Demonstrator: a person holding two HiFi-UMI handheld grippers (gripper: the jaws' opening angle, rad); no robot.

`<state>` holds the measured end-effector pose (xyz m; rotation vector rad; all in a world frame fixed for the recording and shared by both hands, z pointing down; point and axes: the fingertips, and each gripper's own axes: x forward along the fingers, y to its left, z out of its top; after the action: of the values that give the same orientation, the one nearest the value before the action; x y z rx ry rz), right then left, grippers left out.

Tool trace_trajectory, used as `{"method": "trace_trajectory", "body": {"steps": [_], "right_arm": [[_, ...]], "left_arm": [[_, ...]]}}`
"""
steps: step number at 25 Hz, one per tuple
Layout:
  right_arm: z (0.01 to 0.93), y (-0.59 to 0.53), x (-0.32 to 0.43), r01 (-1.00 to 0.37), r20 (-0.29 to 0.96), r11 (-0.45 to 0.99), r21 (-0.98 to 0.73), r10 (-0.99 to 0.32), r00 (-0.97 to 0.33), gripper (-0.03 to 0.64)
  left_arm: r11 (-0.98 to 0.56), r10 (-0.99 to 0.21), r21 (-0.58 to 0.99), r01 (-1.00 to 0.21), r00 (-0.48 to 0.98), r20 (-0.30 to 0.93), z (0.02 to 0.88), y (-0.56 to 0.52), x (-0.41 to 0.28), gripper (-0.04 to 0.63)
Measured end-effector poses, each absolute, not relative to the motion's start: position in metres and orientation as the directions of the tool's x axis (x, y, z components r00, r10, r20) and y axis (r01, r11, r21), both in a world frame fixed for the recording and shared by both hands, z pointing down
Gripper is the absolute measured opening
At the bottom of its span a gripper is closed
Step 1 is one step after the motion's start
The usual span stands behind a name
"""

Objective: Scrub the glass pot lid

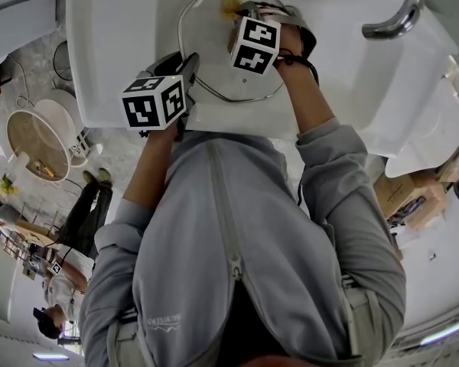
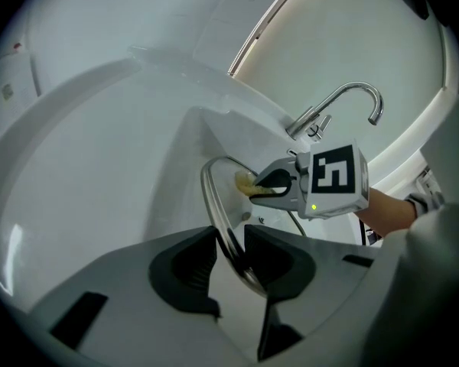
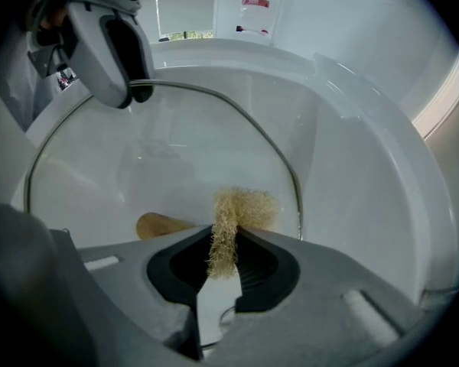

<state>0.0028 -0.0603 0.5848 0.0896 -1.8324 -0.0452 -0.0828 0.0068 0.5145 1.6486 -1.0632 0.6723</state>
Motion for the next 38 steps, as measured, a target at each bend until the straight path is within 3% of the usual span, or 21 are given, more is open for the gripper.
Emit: {"method": "trace_trajectory", "body": {"steps": [28, 38], "right_arm": [[0.528, 0.11, 0.046, 0.16, 0.938, 0.951, -0.266, 0.293, -0.185, 0.051], [0.569, 0.053, 0.062, -0.025, 0.979, 0.989, -0.143, 0.137, -0.154, 0.051]], "left_arm": [[-0.123, -0.354, 0.431, -0.894, 0.445, 0.823, 0.513, 0.004, -0.084, 0.117], [-0.128, -0.34, 0.412, -0.902, 0.43, 0.837, 0.512, 0.005, -0.081, 0.117]]}}
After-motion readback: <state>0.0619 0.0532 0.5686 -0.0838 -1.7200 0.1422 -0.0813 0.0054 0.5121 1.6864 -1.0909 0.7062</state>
